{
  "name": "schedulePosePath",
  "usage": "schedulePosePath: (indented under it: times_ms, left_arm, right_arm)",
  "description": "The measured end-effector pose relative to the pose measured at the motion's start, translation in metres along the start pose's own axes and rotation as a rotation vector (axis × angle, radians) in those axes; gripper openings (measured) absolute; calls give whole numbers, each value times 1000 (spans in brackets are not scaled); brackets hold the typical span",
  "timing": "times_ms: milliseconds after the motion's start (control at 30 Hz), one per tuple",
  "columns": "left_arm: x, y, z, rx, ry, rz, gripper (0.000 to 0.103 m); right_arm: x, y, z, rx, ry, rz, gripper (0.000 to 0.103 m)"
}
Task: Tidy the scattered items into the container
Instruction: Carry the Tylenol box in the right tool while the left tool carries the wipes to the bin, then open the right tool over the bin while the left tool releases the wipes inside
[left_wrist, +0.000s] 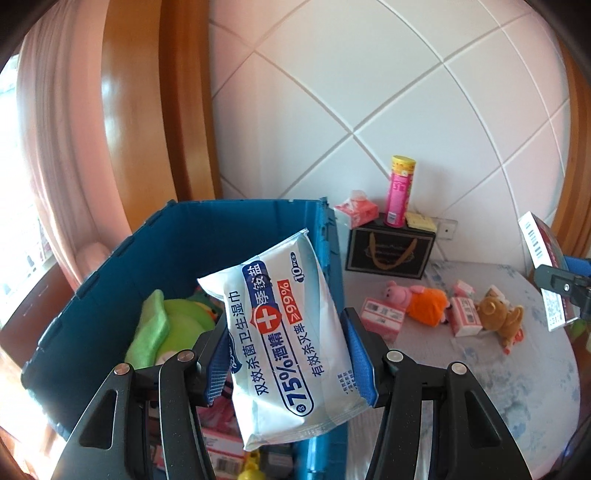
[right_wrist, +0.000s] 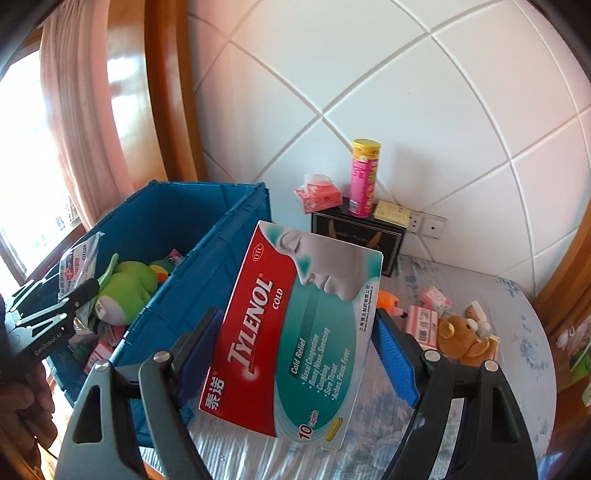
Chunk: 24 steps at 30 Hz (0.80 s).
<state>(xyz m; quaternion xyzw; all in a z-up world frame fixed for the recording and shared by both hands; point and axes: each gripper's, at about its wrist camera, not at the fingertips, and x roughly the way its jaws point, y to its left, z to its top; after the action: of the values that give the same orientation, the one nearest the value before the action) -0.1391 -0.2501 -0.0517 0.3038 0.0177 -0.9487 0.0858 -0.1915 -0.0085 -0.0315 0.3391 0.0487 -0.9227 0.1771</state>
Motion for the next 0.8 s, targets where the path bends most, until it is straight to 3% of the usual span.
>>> schedulePosePath:
  times_ms: [333, 800]
  left_arm:
    - [25, 55, 1, -16, 37, 36, 55]
    - [61, 97, -5, -33, 95, 44, 55]
  right_arm:
    - [54, 96, 44, -94, 3, 156, 80]
    - [121, 174, 87, -175, 35, 239, 80]
